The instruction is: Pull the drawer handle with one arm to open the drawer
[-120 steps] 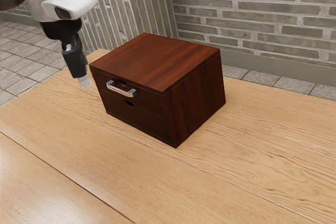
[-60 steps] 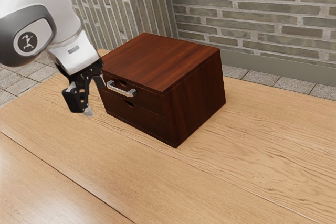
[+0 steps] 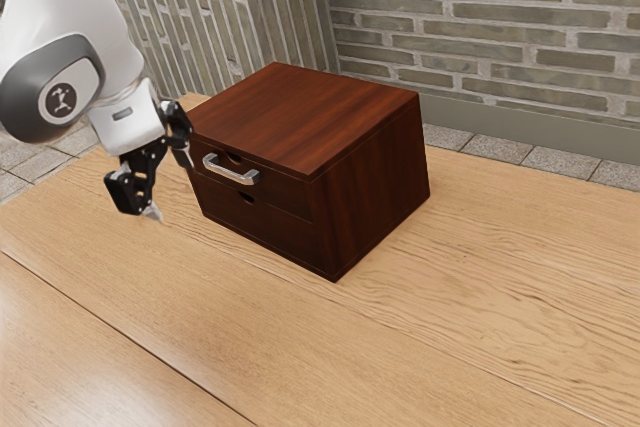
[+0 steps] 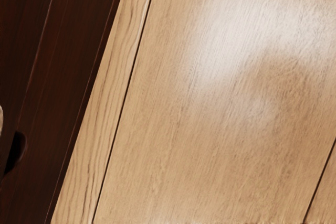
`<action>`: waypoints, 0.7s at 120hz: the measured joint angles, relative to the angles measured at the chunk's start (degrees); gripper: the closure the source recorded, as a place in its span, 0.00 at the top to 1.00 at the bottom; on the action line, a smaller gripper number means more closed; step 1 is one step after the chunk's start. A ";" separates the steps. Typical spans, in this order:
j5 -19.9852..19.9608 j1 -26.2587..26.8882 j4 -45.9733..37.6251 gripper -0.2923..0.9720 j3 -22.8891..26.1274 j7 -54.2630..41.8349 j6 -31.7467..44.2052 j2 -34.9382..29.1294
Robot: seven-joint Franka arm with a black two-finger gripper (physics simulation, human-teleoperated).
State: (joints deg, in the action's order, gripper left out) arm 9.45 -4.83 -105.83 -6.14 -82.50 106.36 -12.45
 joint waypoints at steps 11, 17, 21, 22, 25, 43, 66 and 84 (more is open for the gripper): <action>0.04 -0.36 0.14 0.77 -1.82 -1.81 0.33 0.51; 0.07 -0.45 0.36 0.77 -3.10 -2.80 0.47 0.63; 0.08 -0.61 0.90 0.77 -3.79 -3.41 0.53 0.83; 0.09 -0.65 1.07 0.77 -3.92 -3.56 0.55 0.92; 0.08 -0.94 1.82 0.77 -4.20 -4.00 0.58 1.38; 0.07 -1.94 5.28 0.77 -5.88 -6.34 0.73 2.84; -0.03 -2.16 10.33 0.77 -9.26 -9.05 0.81 5.76; -0.14 -1.71 10.28 0.77 -11.58 -10.91 0.93 6.14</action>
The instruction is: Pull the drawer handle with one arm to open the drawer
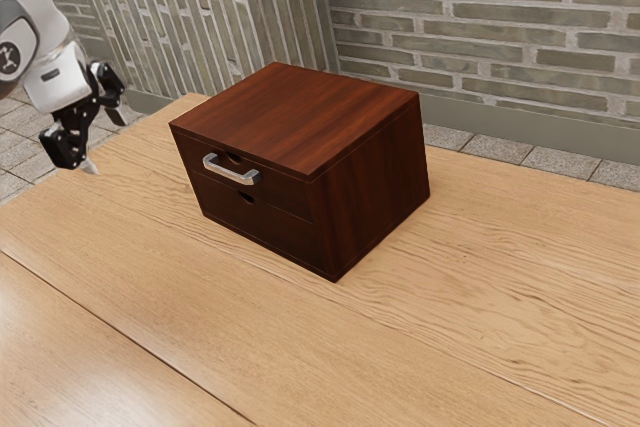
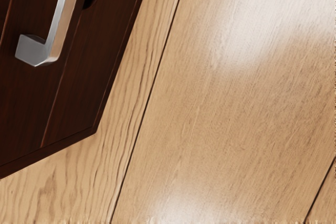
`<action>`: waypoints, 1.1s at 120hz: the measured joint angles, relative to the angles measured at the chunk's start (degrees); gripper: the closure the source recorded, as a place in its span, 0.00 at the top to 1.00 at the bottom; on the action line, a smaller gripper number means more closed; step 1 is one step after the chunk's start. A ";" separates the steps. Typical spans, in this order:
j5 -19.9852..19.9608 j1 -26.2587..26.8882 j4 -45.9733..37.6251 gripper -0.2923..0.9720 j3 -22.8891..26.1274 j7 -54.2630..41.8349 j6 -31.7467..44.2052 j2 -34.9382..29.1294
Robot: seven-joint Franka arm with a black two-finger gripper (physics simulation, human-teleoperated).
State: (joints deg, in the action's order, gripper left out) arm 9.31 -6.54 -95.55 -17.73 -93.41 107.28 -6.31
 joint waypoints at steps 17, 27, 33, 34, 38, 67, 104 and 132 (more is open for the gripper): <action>-0.20 -0.12 0.29 0.77 -1.72 -2.09 1.04 1.79; -0.80 -0.48 0.96 0.77 -1.91 -3.53 2.42 3.53; -1.13 -0.54 1.65 0.77 -1.94 -4.33 3.14 4.22; -1.18 -0.55 1.75 0.77 -1.94 -4.45 3.25 4.34; -1.34 -0.59 2.02 0.77 -1.91 -4.93 3.62 4.78; -2.39 -0.08 2.16 0.77 -1.72 -7.73 6.17 6.06; -2.98 1.20 1.64 0.73 -1.94 -10.04 9.68 7.19; -3.33 1.86 1.07 0.63 -1.96 -11.35 11.14 7.24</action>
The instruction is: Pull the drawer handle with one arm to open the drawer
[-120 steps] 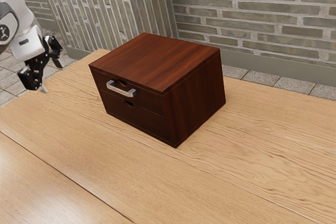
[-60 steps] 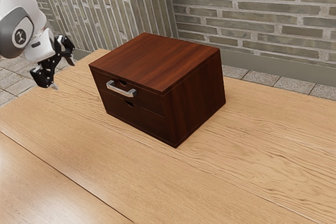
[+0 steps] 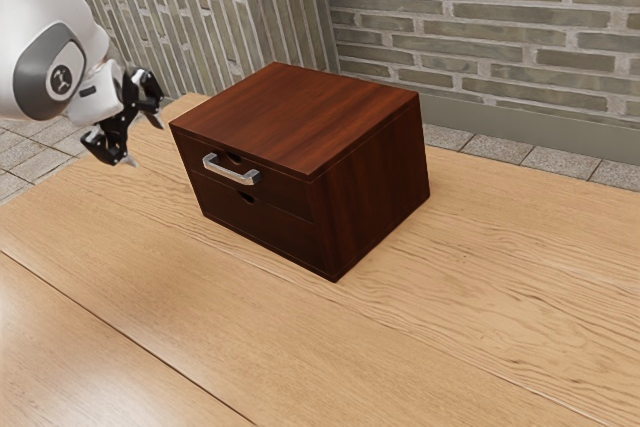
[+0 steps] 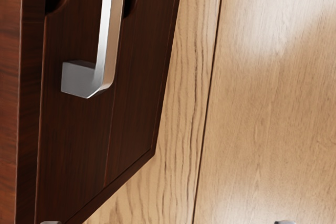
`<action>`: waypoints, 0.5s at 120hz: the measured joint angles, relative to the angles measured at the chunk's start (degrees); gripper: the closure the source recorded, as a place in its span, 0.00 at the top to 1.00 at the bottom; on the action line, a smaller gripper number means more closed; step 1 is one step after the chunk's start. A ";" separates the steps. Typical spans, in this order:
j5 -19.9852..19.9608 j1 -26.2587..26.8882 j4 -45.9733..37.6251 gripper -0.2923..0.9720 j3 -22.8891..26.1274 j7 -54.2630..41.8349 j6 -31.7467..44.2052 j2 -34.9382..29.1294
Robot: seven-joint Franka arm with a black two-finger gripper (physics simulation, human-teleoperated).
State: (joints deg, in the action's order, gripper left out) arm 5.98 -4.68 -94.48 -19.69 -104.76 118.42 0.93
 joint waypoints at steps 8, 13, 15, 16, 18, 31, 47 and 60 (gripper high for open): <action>0.00 0.08 0.04 0.62 0.00 -0.32 0.18 -0.03; -0.03 0.11 0.08 0.61 0.00 -0.55 0.27 -0.10; -0.04 0.11 0.10 0.61 0.00 -0.64 0.30 -0.12; -0.04 0.11 0.11 0.61 0.00 -0.68 0.32 -0.13; -0.05 0.11 0.12 0.60 0.00 -0.77 0.34 -0.15; -0.07 0.08 0.07 0.60 -0.07 -1.28 0.47 -0.13; -0.06 -0.11 0.17 0.59 -0.16 -1.87 0.56 -0.14; -0.23 -0.66 0.65 0.59 -0.17 -2.81 0.60 0.23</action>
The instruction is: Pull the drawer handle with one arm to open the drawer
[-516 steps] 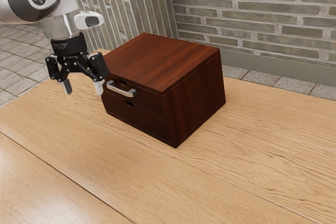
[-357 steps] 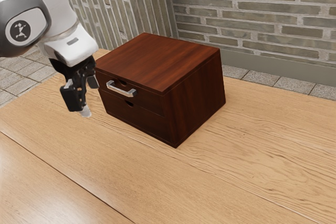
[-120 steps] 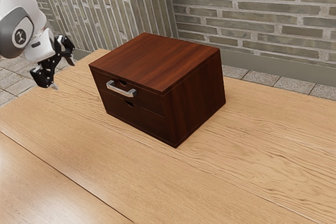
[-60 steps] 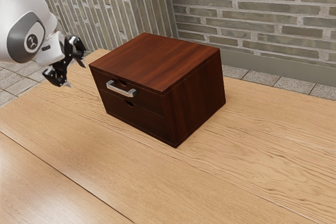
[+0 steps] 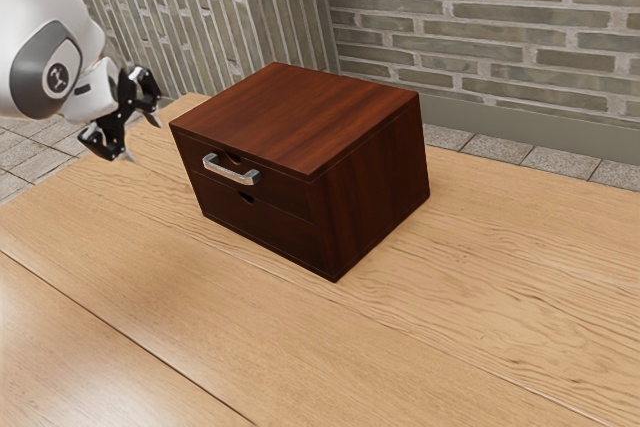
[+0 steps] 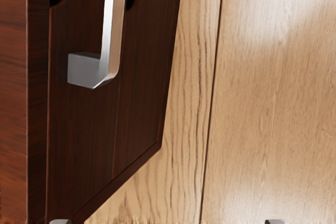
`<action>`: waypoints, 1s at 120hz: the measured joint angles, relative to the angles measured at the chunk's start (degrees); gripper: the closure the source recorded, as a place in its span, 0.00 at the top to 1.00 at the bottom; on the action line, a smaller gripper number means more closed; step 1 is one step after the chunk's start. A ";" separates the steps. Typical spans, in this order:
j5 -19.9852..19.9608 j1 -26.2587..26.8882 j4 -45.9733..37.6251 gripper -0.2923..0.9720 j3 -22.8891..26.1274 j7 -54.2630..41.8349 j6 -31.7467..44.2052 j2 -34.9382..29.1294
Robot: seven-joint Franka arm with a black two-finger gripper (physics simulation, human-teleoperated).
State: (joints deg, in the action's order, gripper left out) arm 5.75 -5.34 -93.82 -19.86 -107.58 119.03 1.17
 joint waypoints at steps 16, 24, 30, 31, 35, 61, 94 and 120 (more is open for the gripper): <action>-0.08 -1.42 0.83 0.59 0.01 -1.24 0.03 0.36; -0.16 -2.74 1.34 0.59 0.04 -1.76 0.04 1.06; -0.27 -4.02 1.76 0.59 0.07 -2.12 0.07 1.90; -0.28 -4.26 1.91 0.59 0.07 -2.17 0.07 2.09; -0.32 -5.16 2.47 0.59 0.08 -2.39 0.08 2.72; -1.96 -7.85 5.75 0.59 0.17 -3.54 0.12 4.65; -3.09 -8.43 8.17 0.59 0.44 -4.96 0.14 6.56; -3.28 -7.72 9.25 0.57 1.63 -5.77 0.14 7.25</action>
State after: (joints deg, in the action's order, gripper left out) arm 2.46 -13.06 -84.58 -18.23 -113.35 119.17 8.42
